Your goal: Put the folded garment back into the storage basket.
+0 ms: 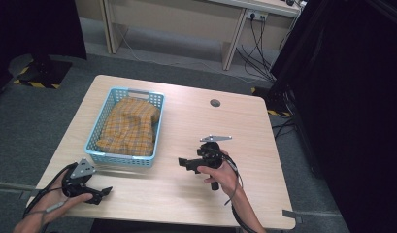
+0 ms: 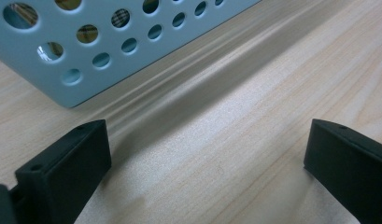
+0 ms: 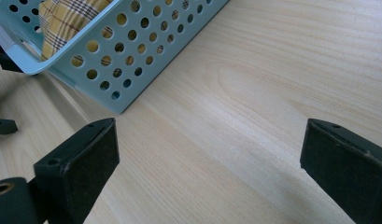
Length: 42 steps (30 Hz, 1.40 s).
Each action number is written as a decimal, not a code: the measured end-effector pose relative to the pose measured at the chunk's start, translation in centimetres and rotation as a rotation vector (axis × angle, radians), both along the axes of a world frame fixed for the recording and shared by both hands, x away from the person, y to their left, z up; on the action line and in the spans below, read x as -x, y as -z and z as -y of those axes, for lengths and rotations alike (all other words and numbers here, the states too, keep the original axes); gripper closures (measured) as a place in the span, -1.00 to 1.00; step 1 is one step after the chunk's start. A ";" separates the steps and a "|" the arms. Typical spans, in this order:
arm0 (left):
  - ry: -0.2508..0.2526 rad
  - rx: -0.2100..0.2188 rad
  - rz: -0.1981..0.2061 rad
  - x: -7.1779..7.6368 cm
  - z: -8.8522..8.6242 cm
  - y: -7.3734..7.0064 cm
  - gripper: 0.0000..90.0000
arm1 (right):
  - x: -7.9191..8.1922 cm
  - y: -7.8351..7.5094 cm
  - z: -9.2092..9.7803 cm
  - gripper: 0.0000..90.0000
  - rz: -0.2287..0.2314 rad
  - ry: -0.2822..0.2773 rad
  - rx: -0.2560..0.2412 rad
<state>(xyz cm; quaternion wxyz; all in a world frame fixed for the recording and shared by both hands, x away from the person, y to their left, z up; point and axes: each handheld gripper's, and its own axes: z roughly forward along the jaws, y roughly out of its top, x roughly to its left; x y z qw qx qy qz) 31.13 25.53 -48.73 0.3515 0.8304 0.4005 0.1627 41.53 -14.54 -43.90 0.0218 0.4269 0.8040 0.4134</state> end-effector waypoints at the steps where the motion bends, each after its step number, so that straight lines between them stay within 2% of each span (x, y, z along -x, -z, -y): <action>1: 0.000 0.000 0.000 0.0 0.0 0.0 -1.00 | 0.0 0.0 0.0 -0.89 0.001 0.000 -0.002; 13: 0.000 0.000 0.000 0.0 0.0 0.0 -1.00 | 0.3 0.1 0.9 -0.88 0.010 0.015 0.013; 19: 0.000 0.000 0.000 0.0 0.0 0.0 -1.00 | 0.6 0.0 2.0 -0.88 0.023 0.031 0.027; 25: 0.000 -0.001 0.000 0.0 0.0 0.0 -1.00 | 0.7 0.3 2.8 -0.88 0.015 0.044 0.036; 42: 0.000 0.000 0.000 0.0 0.0 0.0 -1.00 | 1.4 1.0 3.2 -0.88 0.005 0.038 0.049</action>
